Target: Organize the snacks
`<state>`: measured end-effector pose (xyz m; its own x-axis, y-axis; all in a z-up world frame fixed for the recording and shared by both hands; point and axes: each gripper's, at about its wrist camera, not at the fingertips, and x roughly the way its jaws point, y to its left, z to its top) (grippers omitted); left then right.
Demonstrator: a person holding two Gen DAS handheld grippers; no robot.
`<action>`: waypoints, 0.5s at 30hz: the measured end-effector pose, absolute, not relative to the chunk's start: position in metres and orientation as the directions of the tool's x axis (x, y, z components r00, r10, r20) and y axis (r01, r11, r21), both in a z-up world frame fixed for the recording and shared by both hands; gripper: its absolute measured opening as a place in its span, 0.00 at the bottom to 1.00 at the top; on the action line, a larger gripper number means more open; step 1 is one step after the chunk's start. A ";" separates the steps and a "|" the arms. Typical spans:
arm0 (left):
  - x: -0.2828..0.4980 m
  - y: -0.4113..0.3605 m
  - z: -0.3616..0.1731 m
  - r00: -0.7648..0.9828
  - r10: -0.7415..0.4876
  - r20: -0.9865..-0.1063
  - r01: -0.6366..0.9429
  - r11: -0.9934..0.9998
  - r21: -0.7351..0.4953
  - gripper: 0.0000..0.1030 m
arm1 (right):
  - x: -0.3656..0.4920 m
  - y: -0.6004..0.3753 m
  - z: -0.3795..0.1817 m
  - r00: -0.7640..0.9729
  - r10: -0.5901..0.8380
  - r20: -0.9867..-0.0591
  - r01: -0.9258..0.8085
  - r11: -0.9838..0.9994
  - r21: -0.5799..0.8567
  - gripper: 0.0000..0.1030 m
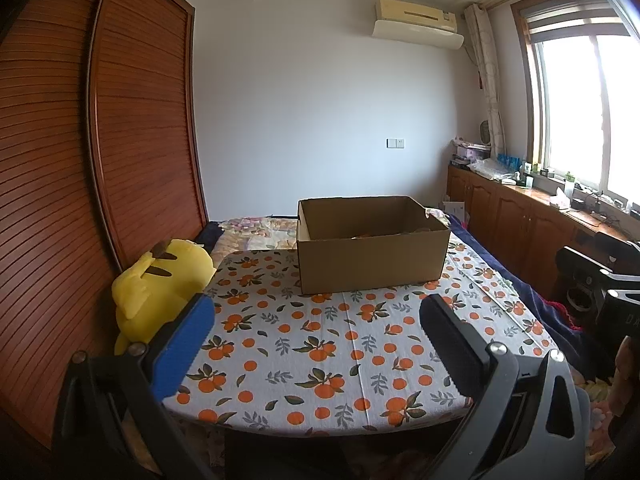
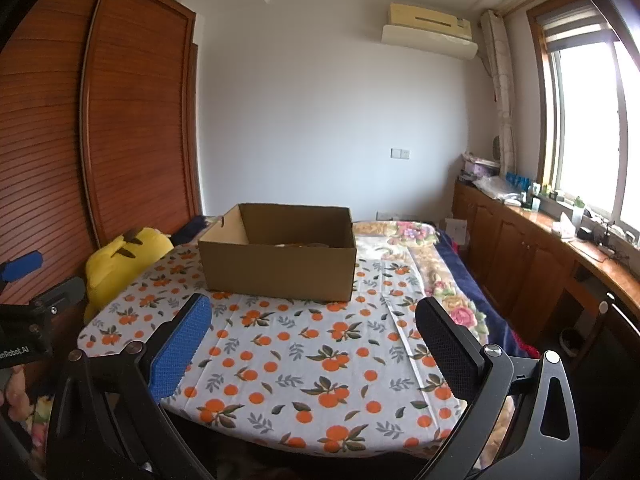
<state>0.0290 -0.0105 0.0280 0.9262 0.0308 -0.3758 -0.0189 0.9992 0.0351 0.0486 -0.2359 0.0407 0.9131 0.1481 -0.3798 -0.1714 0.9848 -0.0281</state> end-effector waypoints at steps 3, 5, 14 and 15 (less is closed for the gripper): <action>0.029 -0.009 0.029 0.927 0.031 -0.373 -0.020 0.999 0.032 1.00 | 0.049 -0.236 0.041 0.913 0.151 -0.380 -0.173 0.985 -0.025 1.00; 0.029 -0.009 0.029 0.928 0.032 -0.372 -0.022 0.999 0.033 1.00 | 0.049 -0.236 0.041 0.913 0.152 -0.378 -0.174 0.984 -0.025 1.00; 0.027 -0.009 0.030 0.930 0.034 -0.366 -0.023 0.999 0.035 1.00 | 0.049 -0.237 0.042 0.914 0.154 -0.375 -0.175 0.984 -0.022 1.00; 0.027 -0.009 0.031 0.930 0.034 -0.365 -0.023 0.999 0.033 1.00 | 0.049 -0.237 0.042 0.914 0.154 -0.376 -0.175 0.984 -0.023 1.00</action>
